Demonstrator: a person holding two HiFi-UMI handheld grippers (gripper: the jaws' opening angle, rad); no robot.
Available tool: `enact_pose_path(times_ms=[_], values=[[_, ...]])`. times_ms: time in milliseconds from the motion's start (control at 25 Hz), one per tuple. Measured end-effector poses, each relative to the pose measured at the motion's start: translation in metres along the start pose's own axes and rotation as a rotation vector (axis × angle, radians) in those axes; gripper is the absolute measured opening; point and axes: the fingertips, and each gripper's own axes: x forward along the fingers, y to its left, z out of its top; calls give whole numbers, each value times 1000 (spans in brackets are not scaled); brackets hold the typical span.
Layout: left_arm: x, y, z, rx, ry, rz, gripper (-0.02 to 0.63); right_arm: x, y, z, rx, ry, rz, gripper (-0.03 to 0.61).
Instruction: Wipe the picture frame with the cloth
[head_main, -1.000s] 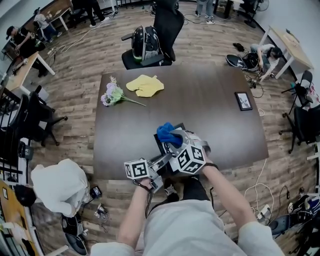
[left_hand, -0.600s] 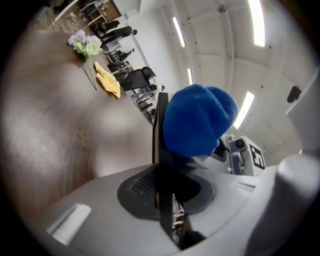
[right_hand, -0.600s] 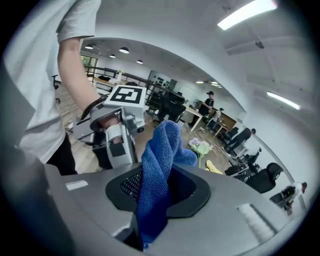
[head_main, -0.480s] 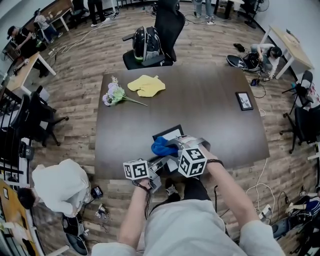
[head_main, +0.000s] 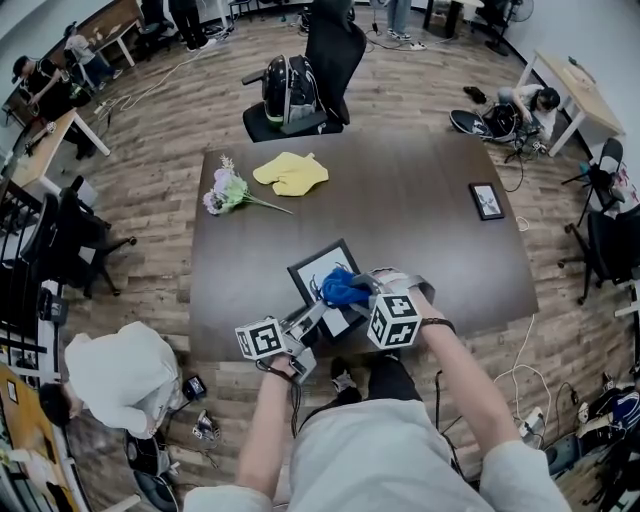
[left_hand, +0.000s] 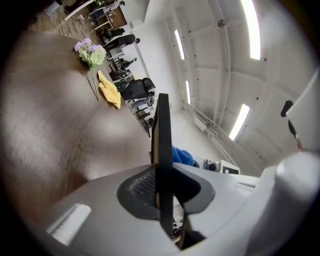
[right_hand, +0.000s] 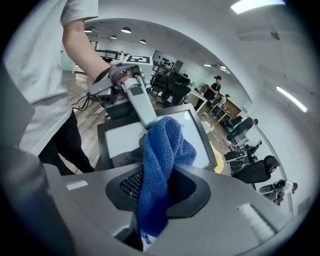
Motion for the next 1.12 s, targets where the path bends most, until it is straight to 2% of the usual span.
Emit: enact_pose_path(times_ms=[160,280,400,480,640,840,1120], values=[[-7,3,14,-39,-83,-3,100,-3,15,-6,5,6,42,89],[-11,5,23,-59,-126,-4,100,-4,37,7,-12,-31,97,89],[-9,7,19,-58,-109,21,100,-1,55,27,9,-98,155,89],[-8,7,15,-38,-93,31,100,2,57,29,24,-110,160,89],[-7,4,11,-25,-74,14,100,2,36,15,99,-101,101,91],[-1,-3,-3,15,-6,15,100,1,3,-6,57,6,-23,92],[3,-8,-18,32,66,-6,100,-3,-33,-19,149,24,-166,92]])
